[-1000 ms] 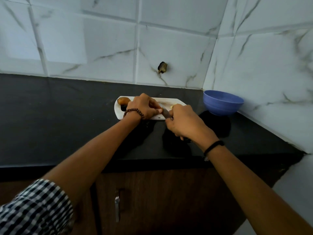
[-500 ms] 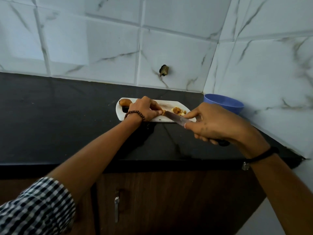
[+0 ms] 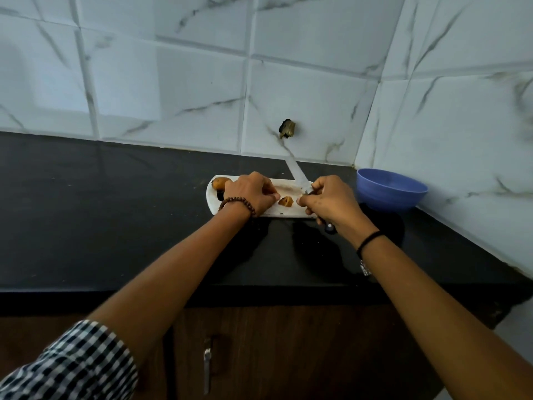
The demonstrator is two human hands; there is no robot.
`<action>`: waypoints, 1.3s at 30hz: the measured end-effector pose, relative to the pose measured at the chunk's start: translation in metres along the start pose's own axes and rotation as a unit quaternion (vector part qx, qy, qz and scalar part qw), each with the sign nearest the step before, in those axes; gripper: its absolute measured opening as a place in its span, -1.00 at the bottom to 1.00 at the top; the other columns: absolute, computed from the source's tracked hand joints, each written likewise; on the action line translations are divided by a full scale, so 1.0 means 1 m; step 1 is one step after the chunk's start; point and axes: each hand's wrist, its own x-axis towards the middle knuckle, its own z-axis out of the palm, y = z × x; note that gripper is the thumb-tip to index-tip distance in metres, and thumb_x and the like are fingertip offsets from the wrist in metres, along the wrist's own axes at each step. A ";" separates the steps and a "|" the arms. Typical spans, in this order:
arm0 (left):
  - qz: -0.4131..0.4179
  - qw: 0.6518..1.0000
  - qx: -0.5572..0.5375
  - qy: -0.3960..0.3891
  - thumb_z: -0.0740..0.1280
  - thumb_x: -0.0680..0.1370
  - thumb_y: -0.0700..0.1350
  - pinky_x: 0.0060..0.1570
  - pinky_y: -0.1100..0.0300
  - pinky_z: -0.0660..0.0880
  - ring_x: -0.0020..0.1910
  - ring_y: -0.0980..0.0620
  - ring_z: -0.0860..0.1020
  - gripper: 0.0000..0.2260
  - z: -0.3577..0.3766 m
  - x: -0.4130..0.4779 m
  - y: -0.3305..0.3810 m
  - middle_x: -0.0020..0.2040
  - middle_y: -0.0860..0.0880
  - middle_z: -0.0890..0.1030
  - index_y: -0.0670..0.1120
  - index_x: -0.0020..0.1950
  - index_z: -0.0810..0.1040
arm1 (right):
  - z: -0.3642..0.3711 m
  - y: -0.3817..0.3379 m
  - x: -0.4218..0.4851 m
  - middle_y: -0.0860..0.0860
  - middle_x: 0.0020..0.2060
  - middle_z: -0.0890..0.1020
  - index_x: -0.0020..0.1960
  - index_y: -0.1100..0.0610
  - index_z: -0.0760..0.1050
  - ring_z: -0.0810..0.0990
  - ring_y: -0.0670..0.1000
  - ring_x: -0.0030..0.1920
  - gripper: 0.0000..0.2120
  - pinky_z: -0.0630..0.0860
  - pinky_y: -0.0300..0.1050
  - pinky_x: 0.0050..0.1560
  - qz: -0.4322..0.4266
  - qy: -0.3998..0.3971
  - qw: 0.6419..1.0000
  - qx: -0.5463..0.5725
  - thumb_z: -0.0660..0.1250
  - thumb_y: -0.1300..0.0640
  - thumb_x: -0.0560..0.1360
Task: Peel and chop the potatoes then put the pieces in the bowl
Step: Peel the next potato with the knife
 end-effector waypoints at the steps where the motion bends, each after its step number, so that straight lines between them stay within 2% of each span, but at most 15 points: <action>1: 0.001 1.000 0.010 -0.005 0.34 0.52 0.12 0.13 0.02 0.44 0.10 0.01 0.56 -0.83 0.000 0.000 0.000 0.05 0.06 0.65 0.11 0.02 0.64 | 0.003 -0.001 0.005 0.14 -0.25 0.70 -0.05 0.27 0.58 0.50 -0.04 -0.62 -0.83 0.37 -0.27 -0.64 -0.002 0.007 1.000 -0.005 0.49 0.22 0.42; 4: 0.005 0.999 0.020 -0.026 0.34 0.51 0.15 0.18 -0.02 0.41 0.11 0.02 0.56 -0.81 0.000 0.002 0.000 0.06 0.08 0.65 0.12 0.02 0.64 | 0.009 -0.003 0.015 0.15 -0.21 0.69 -0.08 0.25 0.57 0.52 -0.04 -0.58 -0.84 0.39 -0.27 -0.64 -0.006 0.011 1.000 -0.019 0.50 0.24 0.39; 9: 0.014 0.999 0.006 -0.047 0.34 0.52 0.11 0.18 0.01 0.34 0.12 0.03 0.55 -0.85 0.000 0.005 0.000 0.07 0.09 0.64 0.12 0.01 0.63 | 0.016 -0.005 0.018 0.15 -0.27 0.68 -0.09 0.24 0.59 0.49 -0.02 -0.61 -0.85 0.42 -0.23 -0.60 0.017 0.006 1.000 -0.021 0.48 0.26 0.36; 13: 0.032 0.996 -0.011 -0.078 0.32 0.53 0.05 0.18 0.00 0.41 0.11 0.02 0.56 -0.88 -0.001 0.007 0.000 0.04 0.06 0.66 0.12 0.01 0.63 | 0.017 -0.006 0.019 0.08 -0.36 0.65 -0.06 0.21 0.52 0.45 -0.05 -0.62 -0.78 0.41 -0.22 -0.56 0.039 -0.001 0.999 0.010 0.50 0.25 0.35; 16: 0.040 0.995 -0.009 -0.091 0.31 0.53 0.06 0.20 -0.02 0.43 0.11 0.03 0.56 -0.87 -0.003 0.007 0.000 0.05 0.08 0.65 0.15 0.03 0.62 | 0.015 -0.005 0.023 0.12 -0.28 0.69 -0.05 0.21 0.53 0.50 -0.04 -0.58 -0.72 0.42 -0.21 -0.53 0.041 -0.013 0.999 0.014 0.55 0.22 0.32; 18: 0.042 0.995 -0.010 -0.094 0.31 0.53 0.09 0.19 -0.01 0.44 0.10 0.05 0.56 -0.87 -0.002 0.007 -0.001 0.05 0.11 0.65 0.17 0.02 0.62 | 0.013 -0.004 0.025 0.12 -0.20 0.69 -0.05 0.19 0.55 0.57 -0.03 -0.52 -0.72 0.45 -0.21 -0.55 0.029 -0.014 0.999 -0.001 0.57 0.20 0.32; 21: 0.039 0.995 -0.017 -0.087 0.33 0.51 0.11 0.16 -0.01 0.47 0.07 0.08 0.56 -0.88 0.000 0.007 -0.002 0.02 0.14 0.65 0.18 0.00 0.62 | 0.013 0.000 0.028 0.11 -0.15 0.70 -0.09 0.15 0.57 0.70 0.05 -0.26 -0.77 0.62 -0.07 -0.40 0.001 -0.027 0.999 0.020 0.57 0.25 0.32; 24: 0.034 0.997 -0.022 -0.072 0.35 0.50 0.12 0.13 -0.01 0.49 0.04 0.07 0.57 -0.88 0.002 0.007 -0.003 0.00 0.12 0.66 0.17 -0.02 0.63 | 0.011 0.002 0.028 0.10 -0.13 0.73 -0.07 0.14 0.60 0.68 0.02 -0.21 -0.77 0.51 -0.18 -0.46 -0.012 -0.063 0.997 0.050 0.56 0.29 0.34; 28: 0.036 0.997 -0.020 -0.064 0.35 0.50 0.12 0.11 -0.02 0.51 0.04 0.05 0.58 -0.85 0.003 0.007 -0.004 0.00 0.08 0.66 0.13 -0.01 0.63 | 0.007 0.003 0.032 0.08 -0.14 0.72 -0.10 0.16 0.59 0.69 -0.07 -0.25 -0.78 0.50 -0.27 -0.46 -0.005 -0.077 0.994 0.082 0.57 0.33 0.34; 33: 0.037 0.997 -0.016 -0.065 0.34 0.51 0.12 0.12 -0.02 0.50 0.05 0.04 0.57 -0.85 0.003 0.007 -0.004 0.01 0.07 0.65 0.11 -0.01 0.62 | 0.009 0.002 0.039 0.08 -0.16 0.73 -0.04 0.22 0.60 0.72 -0.04 -0.28 -0.76 0.57 -0.30 -0.36 -0.032 -0.070 0.995 0.069 0.57 0.34 0.34; 39: 0.035 0.997 -0.019 -0.059 0.34 0.51 0.11 0.13 -0.03 0.50 0.04 0.04 0.58 -0.84 0.003 0.006 -0.006 0.01 0.06 0.66 0.09 0.00 0.63 | 0.008 -0.006 0.042 0.11 -0.10 0.72 -0.06 0.16 0.58 0.71 0.04 -0.17 -0.78 0.56 -0.28 -0.32 -0.048 -0.134 0.989 0.045 0.53 0.37 0.39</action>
